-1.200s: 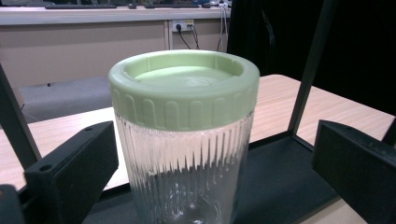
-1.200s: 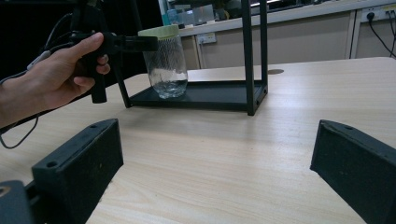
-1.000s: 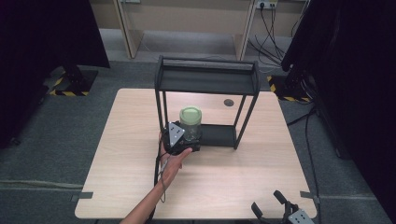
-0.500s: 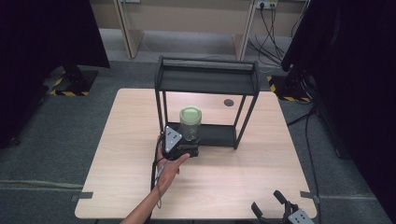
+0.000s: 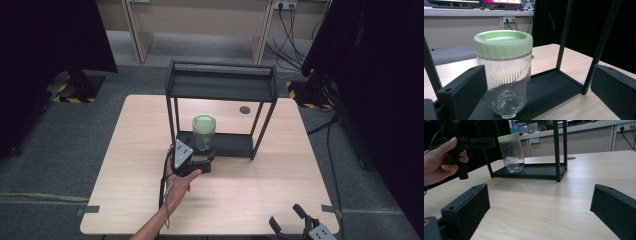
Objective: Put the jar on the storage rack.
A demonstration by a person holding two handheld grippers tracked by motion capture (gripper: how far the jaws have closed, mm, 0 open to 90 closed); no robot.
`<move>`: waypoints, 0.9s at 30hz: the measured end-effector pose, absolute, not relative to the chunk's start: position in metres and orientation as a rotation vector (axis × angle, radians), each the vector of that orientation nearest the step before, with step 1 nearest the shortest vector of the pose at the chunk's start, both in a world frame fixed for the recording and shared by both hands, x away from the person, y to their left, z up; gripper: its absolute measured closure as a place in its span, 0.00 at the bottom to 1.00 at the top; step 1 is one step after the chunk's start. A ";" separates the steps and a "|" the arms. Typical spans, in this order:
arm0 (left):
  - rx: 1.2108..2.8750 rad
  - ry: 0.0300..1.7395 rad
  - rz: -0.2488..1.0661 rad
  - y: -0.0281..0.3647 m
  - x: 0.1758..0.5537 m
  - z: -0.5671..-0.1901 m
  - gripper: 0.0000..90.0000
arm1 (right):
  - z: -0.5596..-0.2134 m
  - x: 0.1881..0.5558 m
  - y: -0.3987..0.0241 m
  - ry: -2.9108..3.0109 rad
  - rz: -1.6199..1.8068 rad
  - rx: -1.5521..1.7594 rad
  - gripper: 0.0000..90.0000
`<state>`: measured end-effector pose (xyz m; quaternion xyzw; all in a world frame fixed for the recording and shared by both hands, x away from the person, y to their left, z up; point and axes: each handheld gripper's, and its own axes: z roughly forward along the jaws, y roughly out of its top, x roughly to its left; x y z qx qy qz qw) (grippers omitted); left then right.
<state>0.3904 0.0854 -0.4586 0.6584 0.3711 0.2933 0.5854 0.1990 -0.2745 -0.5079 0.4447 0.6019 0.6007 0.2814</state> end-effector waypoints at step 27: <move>1.536 0.828 0.632 0.091 0.366 -0.468 0.00 | -0.508 0.199 -0.274 1.614 1.608 1.193 0.03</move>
